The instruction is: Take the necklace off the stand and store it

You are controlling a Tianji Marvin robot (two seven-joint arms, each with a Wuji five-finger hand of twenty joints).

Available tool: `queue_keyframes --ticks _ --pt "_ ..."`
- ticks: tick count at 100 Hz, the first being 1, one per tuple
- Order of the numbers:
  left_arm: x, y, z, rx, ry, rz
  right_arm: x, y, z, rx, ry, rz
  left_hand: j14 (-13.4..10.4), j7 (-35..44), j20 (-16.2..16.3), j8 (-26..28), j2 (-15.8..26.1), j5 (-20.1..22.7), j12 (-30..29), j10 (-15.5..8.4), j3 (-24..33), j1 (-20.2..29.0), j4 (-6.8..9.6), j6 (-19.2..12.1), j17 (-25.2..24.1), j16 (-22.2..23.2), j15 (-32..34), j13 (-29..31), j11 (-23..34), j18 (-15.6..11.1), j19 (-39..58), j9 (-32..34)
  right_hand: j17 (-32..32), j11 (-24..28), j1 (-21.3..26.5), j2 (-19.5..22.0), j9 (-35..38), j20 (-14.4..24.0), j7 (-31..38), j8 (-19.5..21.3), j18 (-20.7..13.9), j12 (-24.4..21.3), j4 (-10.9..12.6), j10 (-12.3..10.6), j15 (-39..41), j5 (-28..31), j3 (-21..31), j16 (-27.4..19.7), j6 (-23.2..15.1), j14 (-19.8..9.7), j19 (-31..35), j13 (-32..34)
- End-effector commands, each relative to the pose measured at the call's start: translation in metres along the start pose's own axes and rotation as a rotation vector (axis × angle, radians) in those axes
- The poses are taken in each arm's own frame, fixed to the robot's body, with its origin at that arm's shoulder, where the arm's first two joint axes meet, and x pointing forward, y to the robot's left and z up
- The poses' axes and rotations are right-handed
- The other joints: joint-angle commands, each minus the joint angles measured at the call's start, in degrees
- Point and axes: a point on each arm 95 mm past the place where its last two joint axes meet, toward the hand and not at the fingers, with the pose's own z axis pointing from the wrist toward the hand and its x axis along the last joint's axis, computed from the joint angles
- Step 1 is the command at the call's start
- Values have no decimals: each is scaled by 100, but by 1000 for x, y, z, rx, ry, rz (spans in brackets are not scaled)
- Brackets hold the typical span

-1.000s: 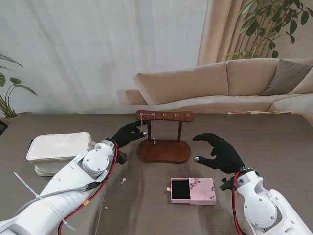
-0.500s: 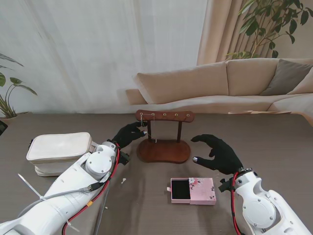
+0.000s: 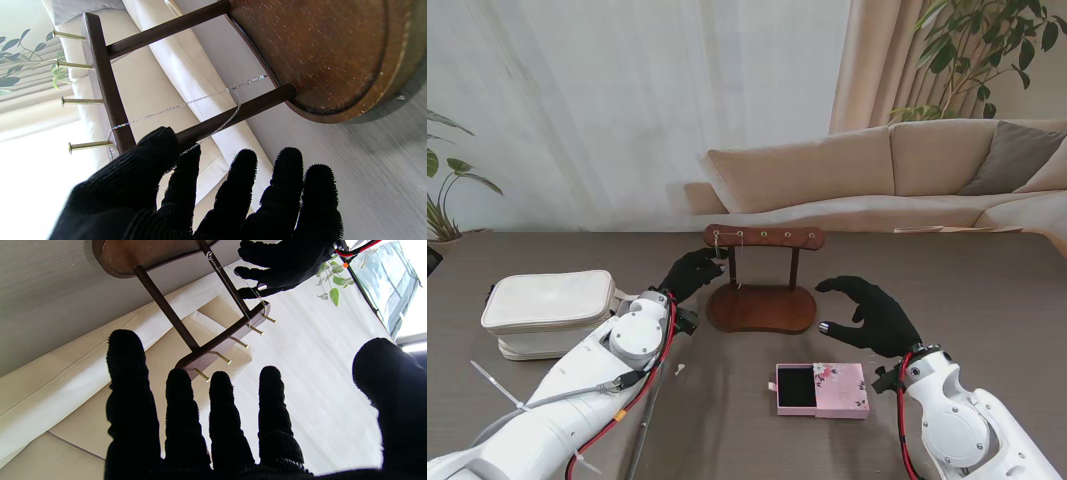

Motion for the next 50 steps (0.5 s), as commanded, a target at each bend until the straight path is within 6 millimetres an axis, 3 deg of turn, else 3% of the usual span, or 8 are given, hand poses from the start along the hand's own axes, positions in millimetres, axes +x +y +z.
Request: queue_keyframes --ticks 1,21,50 --pt "8 11 3 -24 19 -19 3 -4 -1 15 2 7 126 358 158 250 -199 415 133 -117 -83 283 -294 -473 63 111 134 173 76 41 158 153 -3379 -69 51 207 126 198 -75 -150 78 -85 56 -56 -38 92 -262 -25 -123 -55 -155 50" --pt "12 16 5 -1 26 -75 3 -5 -1 16 1 10 146 615 378 546 -295 706 404 -140 -479 827 -352 -461 148 211 209 396 241 38 275 373 -3378 -74 66 225 127 198 -76 -155 76 -89 58 -52 -41 85 -289 -26 -111 -48 -156 51" --pt "15 20 6 11 27 -124 3 -5 -1 17 0 16 118 402 482 342 -327 666 506 -132 -331 704 -260 -481 43 223 176 354 234 5 296 299 -3371 -70 82 252 140 200 -73 -159 82 -90 61 -45 -39 87 -309 -25 -113 -34 -154 60"
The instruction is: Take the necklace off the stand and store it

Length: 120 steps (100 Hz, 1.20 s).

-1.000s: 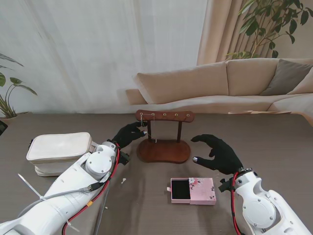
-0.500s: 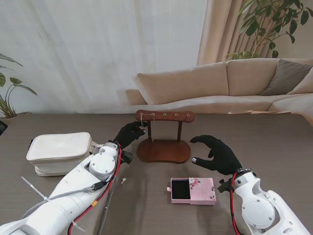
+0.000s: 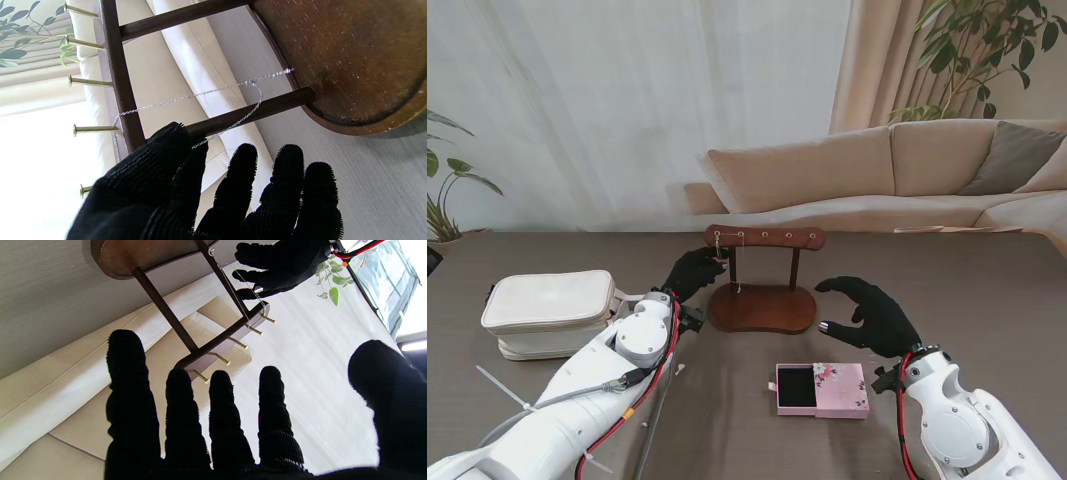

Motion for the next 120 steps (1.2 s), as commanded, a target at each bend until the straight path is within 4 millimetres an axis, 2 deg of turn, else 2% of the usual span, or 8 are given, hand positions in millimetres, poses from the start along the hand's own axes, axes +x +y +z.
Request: queue_keyframes --ticks 1,19,30,38,42,54,58,120 --pt "11 14 3 -35 26 -23 2 -5 -1 16 1 8 77 251 111 11 -196 330 53 -106 127 -1 -100 -845 -52 125 93 195 46 -8 160 26 -3371 -59 7 116 75 200 -68 -158 81 -90 60 -52 -40 98 -286 -26 -117 -37 -153 57" --pt "11 16 3 -31 20 -39 3 -5 -1 20 0 12 106 553 163 256 -192 468 208 -76 -54 351 -182 -794 -50 145 122 260 197 -4 232 124 -3368 -60 12 131 84 201 -68 -161 82 -92 61 -41 -40 96 -302 -26 -115 -43 -153 63" --pt "12 18 3 -28 17 -49 2 -6 -1 21 -1 13 138 973 178 351 -47 484 380 -33 -777 814 -24 -708 -285 186 138 326 271 -57 823 185 -3369 -60 19 136 85 200 -66 -162 78 -93 62 -44 -40 96 -309 -26 -108 -39 -154 64" --pt "12 18 4 -27 15 -51 3 -6 -1 21 -1 15 156 1189 -363 383 59 508 434 -9 -996 916 8 -632 -811 198 142 345 320 -157 2225 226 -3365 -56 21 143 91 201 -66 -164 79 -92 63 -37 -39 94 -315 -26 -108 -36 -153 69" --pt "12 18 4 -25 15 -54 3 -6 -1 21 -1 16 171 1266 -944 388 109 542 451 4 -1079 959 26 -580 -977 209 147 365 344 -164 2833 263 -3367 -57 23 148 90 200 -65 -164 80 -92 63 -36 -40 95 -317 -26 -114 -40 -154 68" --pt "14 19 5 -8 16 -74 3 -6 -1 23 -1 17 212 1491 -1133 525 203 693 471 23 -1120 1030 8 -493 -1019 233 182 443 400 -162 3226 377 -3363 -59 35 167 89 201 -65 -166 77 -94 64 -37 -39 94 -323 -25 -111 -39 -153 71" --pt "14 20 5 -2 16 -84 3 -6 -1 24 -1 18 235 1652 -1446 516 246 746 496 38 -1237 1121 32 -449 -1049 262 188 477 429 -140 3454 413 -3365 -55 40 164 97 200 -65 -167 78 -92 64 -42 -39 95 -328 -25 -110 -33 -153 72" --pt "20 16 2 43 22 -130 4 -9 -1 37 -3 26 386 2349 -1480 818 386 948 757 74 -1348 1384 43 -22 -940 409 349 855 753 -63 3910 720 -3370 -57 106 244 100 200 -56 -175 78 -99 66 -31 -41 85 -400 -26 -103 -33 -156 72"
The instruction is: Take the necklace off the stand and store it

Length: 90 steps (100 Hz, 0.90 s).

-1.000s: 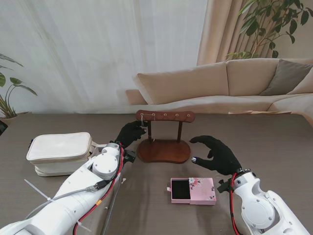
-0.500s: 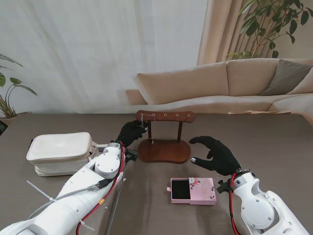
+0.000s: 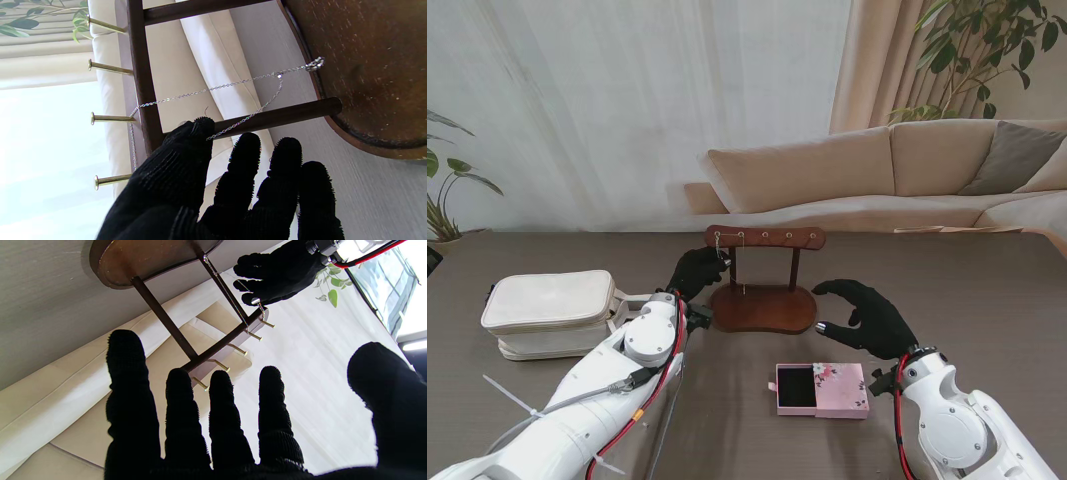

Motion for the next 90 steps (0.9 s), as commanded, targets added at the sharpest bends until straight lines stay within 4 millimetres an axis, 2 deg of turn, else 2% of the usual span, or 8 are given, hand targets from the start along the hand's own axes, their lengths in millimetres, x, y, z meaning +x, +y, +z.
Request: queue_keyframes --ticks 1,19,26,41,52,90 --pt "11 6 2 -19 23 -21 3 -5 -1 19 3 7 324 242 1 90 168 179 91 5 -146 250 57 -290 12 77 157 305 127 -187 378 133 -3367 -56 92 124 100 200 -53 -174 75 -99 52 -31 -42 91 -301 -26 -105 -28 -155 72" --pt "15 3 -1 -12 31 -18 3 -5 -1 21 4 9 401 432 48 149 200 132 1013 37 -211 352 72 -99 87 235 244 552 339 -151 707 254 -3364 -57 114 142 102 199 -52 -177 76 -101 53 -30 -42 89 -323 -27 -101 -31 -155 72" --pt "17 1 -3 -7 37 -18 3 -5 -1 22 5 8 436 522 90 233 230 57 1454 40 -220 424 66 71 131 305 303 683 446 -151 854 329 -3367 -61 115 158 96 198 -54 -179 74 -103 54 -33 -44 82 -332 -28 -106 -39 -157 69" --pt "24 -3 -6 9 57 -12 4 -6 -1 25 7 10 479 691 166 348 274 -50 1965 39 -212 555 57 398 218 407 401 891 558 -153 1095 443 -3364 -57 127 163 106 198 -47 -179 80 -103 55 -32 -43 94 -344 -27 -100 -38 -156 73" --pt "31 -5 -7 17 74 -14 4 -7 -2 28 8 11 505 764 197 384 285 -96 2108 53 -211 613 57 565 245 445 450 994 639 -144 1191 497 -3366 -58 125 176 103 197 -48 -180 76 -104 55 -39 -44 89 -356 -28 -101 -40 -157 73" --pt "45 -8 -8 18 99 -33 5 -8 -2 35 8 14 598 884 274 368 268 -121 2089 150 -213 617 52 747 403 563 583 1242 787 -37 1452 633 -3367 -60 141 192 102 196 -51 -187 75 -106 59 -38 -42 85 -373 -27 -103 -31 -157 80"
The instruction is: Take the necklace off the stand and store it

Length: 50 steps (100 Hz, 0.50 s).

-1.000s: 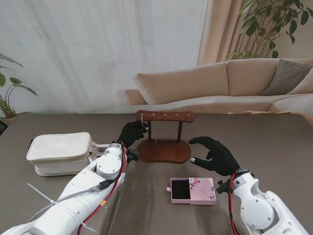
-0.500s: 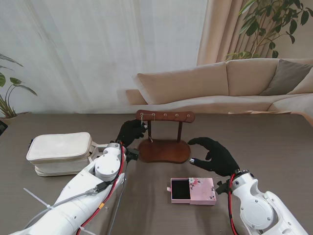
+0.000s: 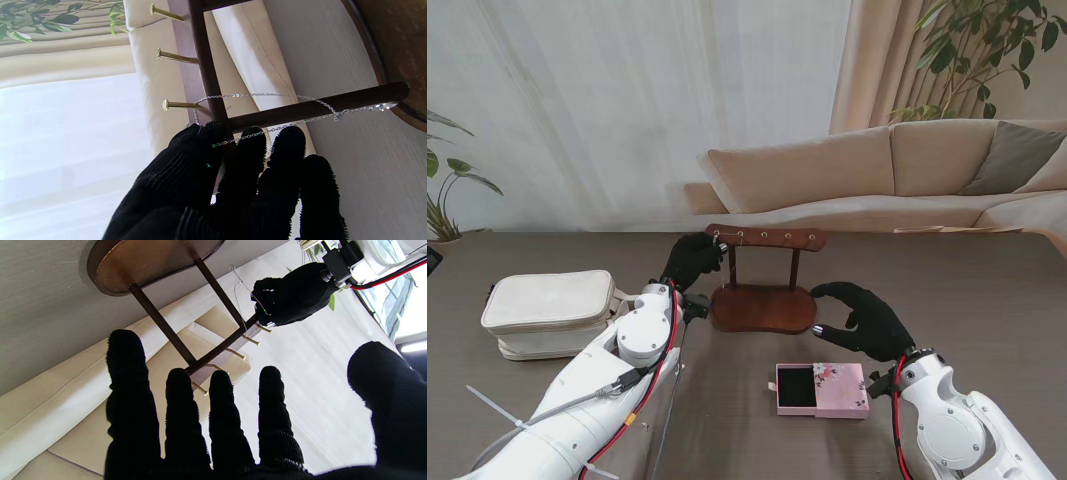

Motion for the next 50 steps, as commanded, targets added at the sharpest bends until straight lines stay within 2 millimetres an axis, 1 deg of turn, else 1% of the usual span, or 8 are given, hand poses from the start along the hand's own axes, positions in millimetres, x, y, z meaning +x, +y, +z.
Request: queue_keyframes --ticks 1,30,50 --pt "10 1 3 -13 17 -17 3 -4 -1 19 5 5 571 269 265 106 203 45 36 -121 -131 371 25 1 26 119 204 376 -7 -348 581 102 -3367 -60 86 182 102 196 -50 -187 74 -102 59 -33 -42 85 -276 -27 -98 -29 -158 80" --pt "18 0 3 -10 31 -35 3 -5 -2 26 3 11 607 283 298 93 199 36 -42 -65 -99 361 14 71 134 195 286 531 96 -269 718 166 -3371 -63 93 199 111 197 -54 -190 72 -104 60 -28 -40 91 -289 -25 -102 -26 -157 89" --pt "24 -1 1 -7 45 -43 3 -5 -2 33 2 14 599 357 333 117 211 -14 64 -40 -78 368 -5 144 208 272 373 673 338 -228 836 157 -3371 -67 97 221 112 199 -60 -193 75 -104 61 -34 -39 85 -304 -23 -101 -25 -156 96"
